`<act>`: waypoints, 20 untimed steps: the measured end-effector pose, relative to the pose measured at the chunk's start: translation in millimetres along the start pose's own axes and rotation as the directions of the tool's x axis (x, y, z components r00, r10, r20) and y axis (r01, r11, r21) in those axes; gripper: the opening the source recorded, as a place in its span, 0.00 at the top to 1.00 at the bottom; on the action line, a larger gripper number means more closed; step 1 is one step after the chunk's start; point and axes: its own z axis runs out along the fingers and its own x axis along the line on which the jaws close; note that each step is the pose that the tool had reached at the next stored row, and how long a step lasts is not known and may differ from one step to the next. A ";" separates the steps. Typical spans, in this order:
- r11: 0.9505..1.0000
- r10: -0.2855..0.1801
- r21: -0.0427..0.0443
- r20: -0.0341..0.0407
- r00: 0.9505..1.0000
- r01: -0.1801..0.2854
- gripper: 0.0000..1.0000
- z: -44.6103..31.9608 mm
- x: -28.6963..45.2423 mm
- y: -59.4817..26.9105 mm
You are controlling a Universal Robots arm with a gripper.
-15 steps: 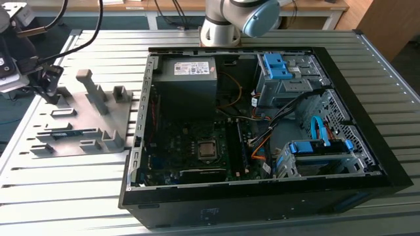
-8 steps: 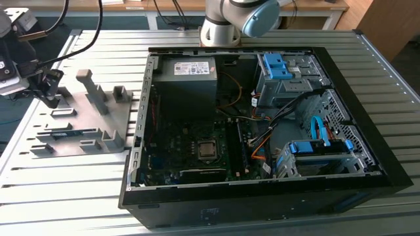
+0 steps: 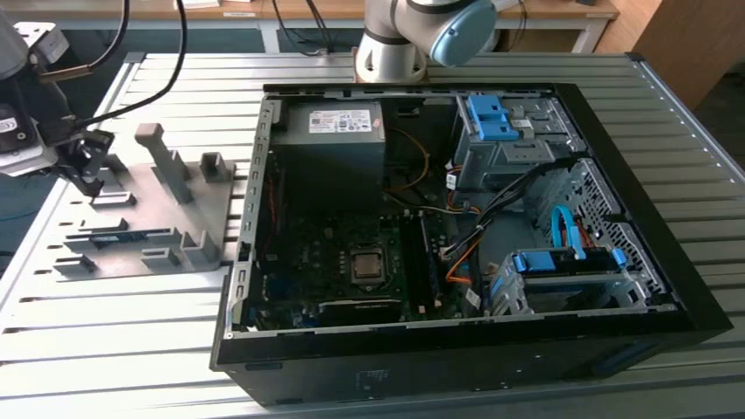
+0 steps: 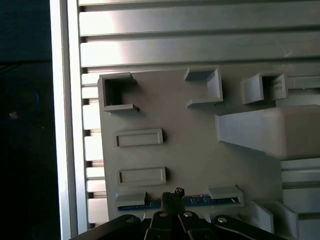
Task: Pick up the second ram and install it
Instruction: 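Reach for the second ram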
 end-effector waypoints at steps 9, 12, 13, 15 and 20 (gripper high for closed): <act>0.999 -0.037 0.011 -0.009 0.999 0.037 0.90 12.7 -0.1 -0.6; 0.998 -0.063 0.014 -0.016 0.998 0.063 0.90 15.6 -0.2 -0.9; 0.998 -0.066 0.015 -0.018 0.998 0.067 0.90 16.6 -0.3 -1.6; 0.998 -0.068 0.015 -0.019 0.998 0.068 0.90 19.7 -0.4 -4.9; 0.998 -0.068 0.015 -0.019 0.998 0.068 0.90 28.6 -1.3 -17.9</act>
